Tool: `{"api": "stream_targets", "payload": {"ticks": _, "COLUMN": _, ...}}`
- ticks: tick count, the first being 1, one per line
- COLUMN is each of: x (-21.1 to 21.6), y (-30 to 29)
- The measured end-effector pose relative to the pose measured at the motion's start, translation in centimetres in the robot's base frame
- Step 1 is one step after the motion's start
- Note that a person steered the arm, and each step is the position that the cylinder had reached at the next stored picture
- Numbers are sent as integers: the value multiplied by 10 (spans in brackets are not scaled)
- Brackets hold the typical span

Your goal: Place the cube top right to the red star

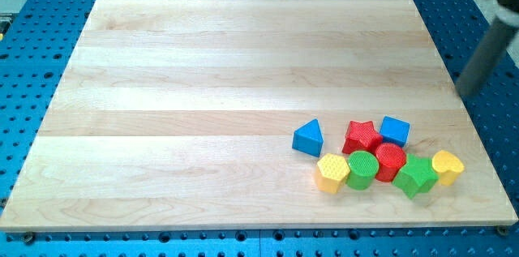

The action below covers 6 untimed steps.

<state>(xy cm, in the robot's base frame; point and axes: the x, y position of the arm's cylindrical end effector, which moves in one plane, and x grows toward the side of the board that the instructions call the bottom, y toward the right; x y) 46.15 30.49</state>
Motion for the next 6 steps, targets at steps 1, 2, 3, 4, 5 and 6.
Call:
{"api": "stream_targets", "payload": {"ticks": 1, "x": 94, "y": -38}}
{"api": "stream_targets", "payload": {"ticks": 2, "x": 139, "y": -43}}
{"api": "stream_targets", "payload": {"ticks": 3, "x": 137, "y": -69}}
{"api": "stream_targets", "payload": {"ticks": 4, "x": 80, "y": -113}}
{"api": "stream_targets", "payload": {"ticks": 5, "x": -1, "y": -117}}
{"api": "stream_targets", "payload": {"ticks": 6, "x": 4, "y": -147}}
